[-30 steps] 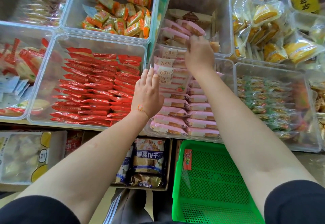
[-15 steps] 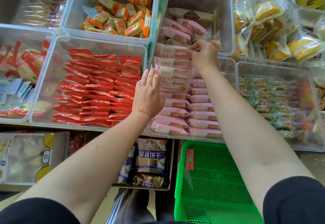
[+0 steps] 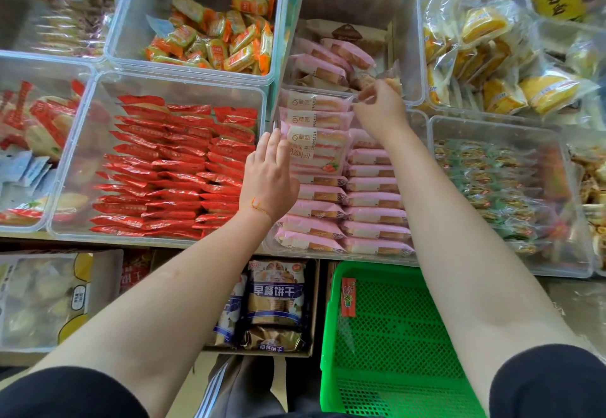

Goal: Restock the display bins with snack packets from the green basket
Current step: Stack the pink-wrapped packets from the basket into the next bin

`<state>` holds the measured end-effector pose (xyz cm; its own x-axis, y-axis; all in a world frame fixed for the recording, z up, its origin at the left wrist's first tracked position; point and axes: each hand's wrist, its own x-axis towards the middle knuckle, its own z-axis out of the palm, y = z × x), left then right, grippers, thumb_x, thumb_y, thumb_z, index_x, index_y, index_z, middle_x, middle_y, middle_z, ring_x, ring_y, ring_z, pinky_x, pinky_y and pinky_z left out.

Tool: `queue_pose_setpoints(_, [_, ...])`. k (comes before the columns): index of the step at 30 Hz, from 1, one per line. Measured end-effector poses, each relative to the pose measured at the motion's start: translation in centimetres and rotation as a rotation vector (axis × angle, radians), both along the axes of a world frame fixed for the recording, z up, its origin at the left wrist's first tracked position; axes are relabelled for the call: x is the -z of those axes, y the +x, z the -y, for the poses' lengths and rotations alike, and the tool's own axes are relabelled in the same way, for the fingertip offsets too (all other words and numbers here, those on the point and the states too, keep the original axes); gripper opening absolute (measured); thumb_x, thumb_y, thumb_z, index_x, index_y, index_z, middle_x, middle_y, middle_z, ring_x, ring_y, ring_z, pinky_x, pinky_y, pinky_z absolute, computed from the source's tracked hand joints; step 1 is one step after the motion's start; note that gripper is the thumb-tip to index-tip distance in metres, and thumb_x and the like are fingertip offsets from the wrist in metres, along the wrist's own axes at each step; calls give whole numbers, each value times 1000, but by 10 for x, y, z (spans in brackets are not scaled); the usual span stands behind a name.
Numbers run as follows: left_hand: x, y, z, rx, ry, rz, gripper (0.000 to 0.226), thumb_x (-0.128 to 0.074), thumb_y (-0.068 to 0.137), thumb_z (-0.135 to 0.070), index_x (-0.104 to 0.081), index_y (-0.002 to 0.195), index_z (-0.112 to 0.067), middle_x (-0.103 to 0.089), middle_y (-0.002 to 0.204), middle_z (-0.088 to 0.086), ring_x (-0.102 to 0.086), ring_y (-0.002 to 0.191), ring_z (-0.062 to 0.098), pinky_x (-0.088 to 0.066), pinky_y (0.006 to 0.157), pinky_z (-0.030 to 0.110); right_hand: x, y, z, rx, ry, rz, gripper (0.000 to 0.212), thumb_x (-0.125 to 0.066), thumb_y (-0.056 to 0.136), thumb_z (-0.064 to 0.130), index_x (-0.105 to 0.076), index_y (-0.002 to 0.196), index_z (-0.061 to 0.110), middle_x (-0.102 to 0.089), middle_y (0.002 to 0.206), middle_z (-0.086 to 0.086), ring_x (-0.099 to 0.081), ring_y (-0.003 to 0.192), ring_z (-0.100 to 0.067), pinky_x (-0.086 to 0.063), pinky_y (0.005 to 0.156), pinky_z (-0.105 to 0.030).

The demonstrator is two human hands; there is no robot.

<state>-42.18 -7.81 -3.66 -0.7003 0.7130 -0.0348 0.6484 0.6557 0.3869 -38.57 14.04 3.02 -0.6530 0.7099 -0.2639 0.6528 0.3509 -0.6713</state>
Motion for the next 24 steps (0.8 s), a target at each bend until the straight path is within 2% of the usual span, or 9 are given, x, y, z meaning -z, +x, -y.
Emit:
queue_pose_setpoints(4, [1,0,0,-14,12,-13,61,-56,84,-18,-36,140,-4,-28,158,18,-20,147,36,-28,117,49,8,10,5,-26,-53,9,13,-68,90,26,-59,100,25,-60,96,6,-62,89,-17,-52,71,-30])
queue_pose_setpoints(7, [3,-1,0,-51,-13,-41,61,-53,85,-21,-36,141,-3,-21,159,22,-16,148,37,-20,120,46,12,10,12,43,22,12,12,-64,94,24,-58,105,23,-60,95,3,-63,87,-18,-49,60,-25])
queue_pose_setpoints(10, [4,1,-1,-85,-13,-26,55,-52,88,-22,-38,137,-1,-18,159,25,-13,148,39,-16,121,46,13,11,24,14,378,-29,21,-54,96,13,-57,117,15,-61,110,-5,-61,96,-22,-52,77,-32])
queue_pose_setpoints(14, [8,1,0,-139,103,34,41,-50,86,-11,-43,122,6,-23,151,36,-15,145,48,-14,122,50,22,2,71,-454,729,-235,28,-57,87,19,-63,111,7,-61,111,-14,-57,103,-30,-49,88,-44])
queue_pose_setpoints(15, [8,1,0,-153,141,53,38,-49,86,-7,-43,120,7,-23,149,39,-15,145,49,-14,122,52,30,1,82,-578,739,-147,41,-58,88,28,-59,125,9,-57,124,-16,-52,117,-34,-44,99,-49])
queue_pose_setpoints(17, [7,2,1,-176,173,91,36,-46,85,-2,-41,119,8,-20,149,42,-12,145,51,-14,122,52,45,2,92,-718,750,173,72,-45,93,47,-27,154,13,-27,158,-17,-21,147,-35,-17,120,-52])
queue_pose_setpoints(19, [5,2,2,-176,166,91,44,-48,82,1,-39,124,10,-18,149,43,-11,145,51,-14,122,52,57,6,90,-724,766,340,86,-22,88,56,3,158,15,3,165,-16,6,152,-35,3,121,-53])
queue_pose_setpoints(22, [-1,5,1,-116,141,-12,70,-55,79,1,-28,142,11,-27,147,40,-21,142,52,-20,119,55,69,6,87,-715,795,361,85,-10,84,55,13,156,15,13,164,-18,11,150,-37,4,121,-55])
queue_pose_setpoints(24, [-3,5,0,-69,117,-81,80,-57,77,1,-21,147,10,-31,146,38,-26,140,52,-21,119,56,79,2,85,-685,882,364,75,-20,95,45,9,157,14,7,164,-18,5,151,-38,-3,121,-56])
